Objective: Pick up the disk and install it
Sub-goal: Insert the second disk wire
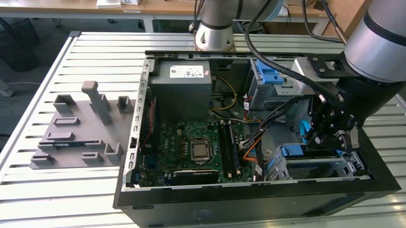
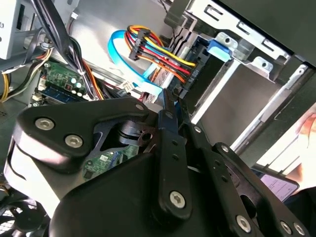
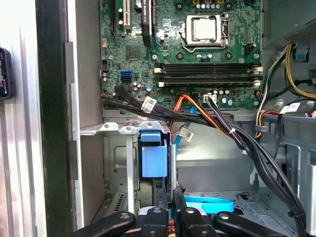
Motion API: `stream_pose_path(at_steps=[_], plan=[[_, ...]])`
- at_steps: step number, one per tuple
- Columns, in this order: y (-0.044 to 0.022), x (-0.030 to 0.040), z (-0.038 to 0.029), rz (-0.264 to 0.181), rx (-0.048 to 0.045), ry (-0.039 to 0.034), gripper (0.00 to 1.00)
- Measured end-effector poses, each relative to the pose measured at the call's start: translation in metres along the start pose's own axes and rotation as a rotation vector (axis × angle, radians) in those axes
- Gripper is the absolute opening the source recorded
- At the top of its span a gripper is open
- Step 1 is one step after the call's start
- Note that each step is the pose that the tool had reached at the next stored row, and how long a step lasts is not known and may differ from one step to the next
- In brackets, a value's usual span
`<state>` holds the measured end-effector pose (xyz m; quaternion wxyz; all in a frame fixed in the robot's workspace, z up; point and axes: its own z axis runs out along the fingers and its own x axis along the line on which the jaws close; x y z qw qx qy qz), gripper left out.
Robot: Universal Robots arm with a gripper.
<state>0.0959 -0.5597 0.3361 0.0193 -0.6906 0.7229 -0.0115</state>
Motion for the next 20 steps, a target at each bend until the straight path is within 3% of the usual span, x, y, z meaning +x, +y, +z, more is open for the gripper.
stream_pose_path(at_steps=[15, 20], plan=[[-0.0034, 0.0028, 0.0019, 0.0, 0.0005, -0.0004, 0.16], [-0.0035, 0.0036, 0.0033, 0.0, 0.0004, -0.0037, 0.16]])
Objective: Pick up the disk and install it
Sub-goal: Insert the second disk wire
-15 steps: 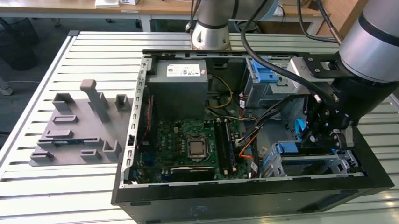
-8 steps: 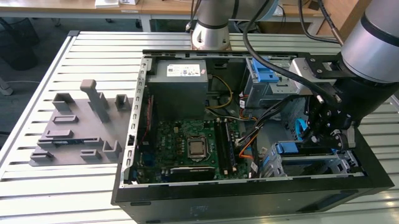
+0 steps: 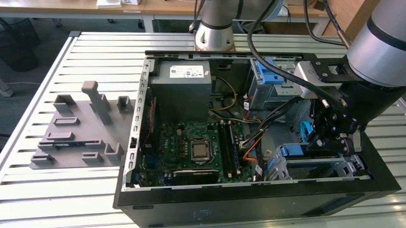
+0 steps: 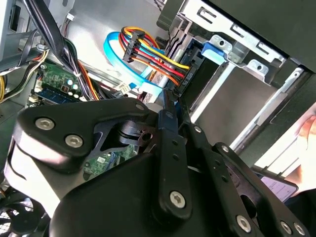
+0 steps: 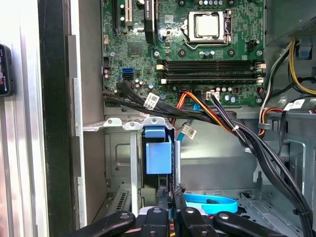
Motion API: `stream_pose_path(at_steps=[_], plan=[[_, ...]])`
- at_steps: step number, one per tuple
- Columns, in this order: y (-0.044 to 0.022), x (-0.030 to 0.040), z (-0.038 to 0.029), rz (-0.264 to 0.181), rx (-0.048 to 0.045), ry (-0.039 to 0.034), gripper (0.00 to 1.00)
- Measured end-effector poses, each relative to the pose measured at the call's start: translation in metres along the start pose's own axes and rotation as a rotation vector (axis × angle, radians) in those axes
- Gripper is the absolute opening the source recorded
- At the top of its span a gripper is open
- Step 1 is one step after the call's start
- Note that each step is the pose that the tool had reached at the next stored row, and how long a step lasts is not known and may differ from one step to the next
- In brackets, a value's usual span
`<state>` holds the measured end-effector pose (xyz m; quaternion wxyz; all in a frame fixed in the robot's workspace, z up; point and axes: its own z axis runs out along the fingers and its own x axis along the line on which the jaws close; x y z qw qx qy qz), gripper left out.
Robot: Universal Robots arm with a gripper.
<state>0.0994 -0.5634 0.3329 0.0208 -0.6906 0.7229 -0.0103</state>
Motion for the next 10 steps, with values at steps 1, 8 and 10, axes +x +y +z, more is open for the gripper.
stream_pose_path(at_steps=[1, 8, 10], plan=[[0.0, 0.0001, 0.0003, 0.0, 0.0, -0.0007, 0.16], [0.0001, 0.0007, 0.0041, 0.0, -0.0001, -0.0019, 0.16], [0.0001, 0.0007, 0.0042, 0.0, -0.0001, -0.0017, 0.16]])
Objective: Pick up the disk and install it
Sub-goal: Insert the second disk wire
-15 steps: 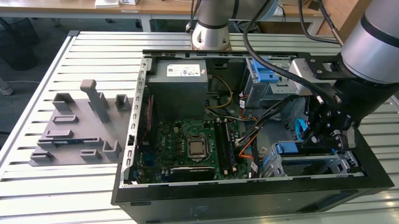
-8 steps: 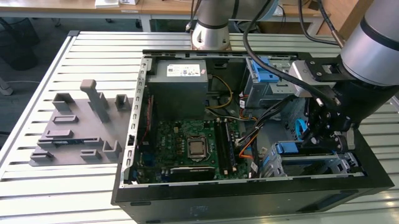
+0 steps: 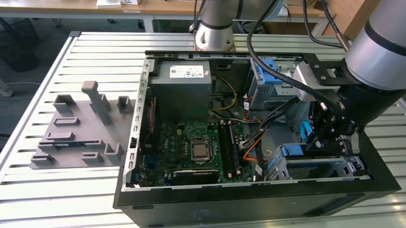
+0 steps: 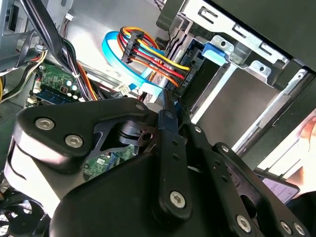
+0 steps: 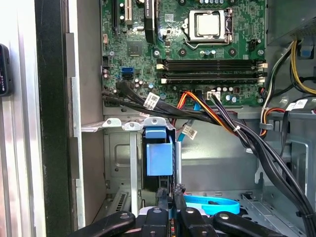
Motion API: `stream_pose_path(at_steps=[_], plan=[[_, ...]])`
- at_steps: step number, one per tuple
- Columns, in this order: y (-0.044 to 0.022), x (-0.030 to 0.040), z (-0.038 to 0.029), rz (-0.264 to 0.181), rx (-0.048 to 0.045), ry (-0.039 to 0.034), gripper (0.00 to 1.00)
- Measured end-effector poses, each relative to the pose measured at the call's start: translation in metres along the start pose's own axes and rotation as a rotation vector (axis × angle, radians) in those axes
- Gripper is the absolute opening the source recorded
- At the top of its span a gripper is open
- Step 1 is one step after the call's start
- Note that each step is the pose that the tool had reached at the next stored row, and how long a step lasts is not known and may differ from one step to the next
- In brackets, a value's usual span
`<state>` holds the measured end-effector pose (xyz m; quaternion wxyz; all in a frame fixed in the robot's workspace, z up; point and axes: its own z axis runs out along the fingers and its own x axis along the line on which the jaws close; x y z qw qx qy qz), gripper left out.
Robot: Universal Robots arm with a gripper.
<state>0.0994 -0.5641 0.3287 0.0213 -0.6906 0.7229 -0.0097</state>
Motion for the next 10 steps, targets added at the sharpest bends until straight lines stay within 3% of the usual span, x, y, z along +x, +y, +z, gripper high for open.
stream_pose_path(at_steps=[7, 8, 10], plan=[[0.0, 0.0, 0.0007, 0.0, 0.0, -0.0009, 0.17], [0.0, 0.0, 0.0004, 0.0, 0.0, -0.0009, 0.24], [-0.0001, 0.0, -0.0013, 0.0, 0.0, -0.0008, 0.24]])
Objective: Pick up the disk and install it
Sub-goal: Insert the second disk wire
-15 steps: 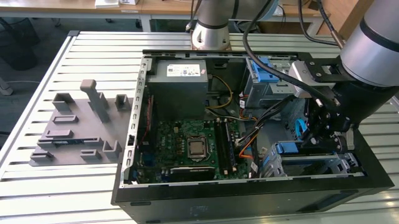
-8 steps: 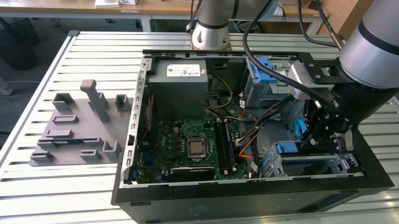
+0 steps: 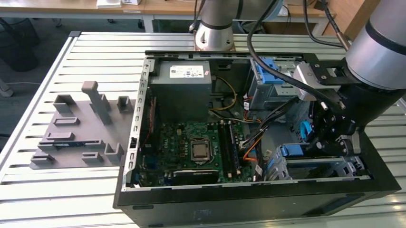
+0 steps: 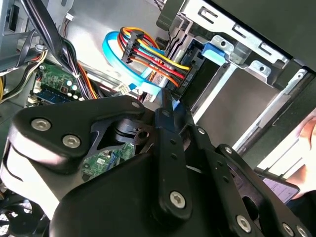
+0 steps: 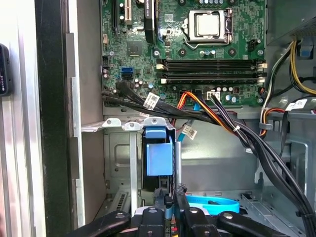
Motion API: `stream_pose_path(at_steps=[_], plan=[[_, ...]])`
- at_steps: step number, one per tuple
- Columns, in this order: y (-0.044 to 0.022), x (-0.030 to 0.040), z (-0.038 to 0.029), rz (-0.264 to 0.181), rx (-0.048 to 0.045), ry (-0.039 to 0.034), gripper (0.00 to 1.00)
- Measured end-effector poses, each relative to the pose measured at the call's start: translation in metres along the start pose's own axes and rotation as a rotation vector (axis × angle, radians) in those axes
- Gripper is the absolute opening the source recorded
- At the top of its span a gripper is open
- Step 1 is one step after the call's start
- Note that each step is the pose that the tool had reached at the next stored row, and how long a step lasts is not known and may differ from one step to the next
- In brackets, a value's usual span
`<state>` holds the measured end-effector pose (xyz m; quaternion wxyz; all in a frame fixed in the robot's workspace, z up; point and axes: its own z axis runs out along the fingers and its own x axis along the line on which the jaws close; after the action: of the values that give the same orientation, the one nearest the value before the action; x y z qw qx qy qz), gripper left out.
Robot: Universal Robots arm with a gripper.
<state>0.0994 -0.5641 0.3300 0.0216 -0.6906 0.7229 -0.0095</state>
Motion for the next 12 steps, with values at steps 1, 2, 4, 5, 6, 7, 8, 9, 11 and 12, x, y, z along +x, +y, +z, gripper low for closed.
stream_pose_path(at_steps=[1, 2, 4, 5, 6, 7, 8, 9, 11, 12], plan=[[0.0, 0.0, -0.0009, 0.0, 0.0, 0.0001, 0.24], [-0.0001, 0.0, -0.0017, 0.0, 0.0, 0.0001, 0.24], [-0.0001, 0.0, -0.003, 0.0, 0.0, 0.0001, 0.24], [-0.0002, -0.0001, -0.0037, 0.0, 0.0, 0.0001, 0.24], [-0.0002, -0.0001, -0.0044, 0.0, 0.0, 0.0001, 0.24], [-0.0002, -0.0001, -0.0053, 0.0, 0.0, 0.0002, 0.24], [-0.0003, -0.0001, -0.0063, 0.0, 0.0, 0.0002, 0.24], [-0.0003, -0.0001, -0.0074, 0.0, 0.0, 0.0002, 0.24], [-0.0004, -0.0002, -0.01, 0.0, 0.0, 0.0001, 0.24], [-0.0005, -0.0003, -0.0113, 0.0, -0.0001, 0.0002, 0.24]])
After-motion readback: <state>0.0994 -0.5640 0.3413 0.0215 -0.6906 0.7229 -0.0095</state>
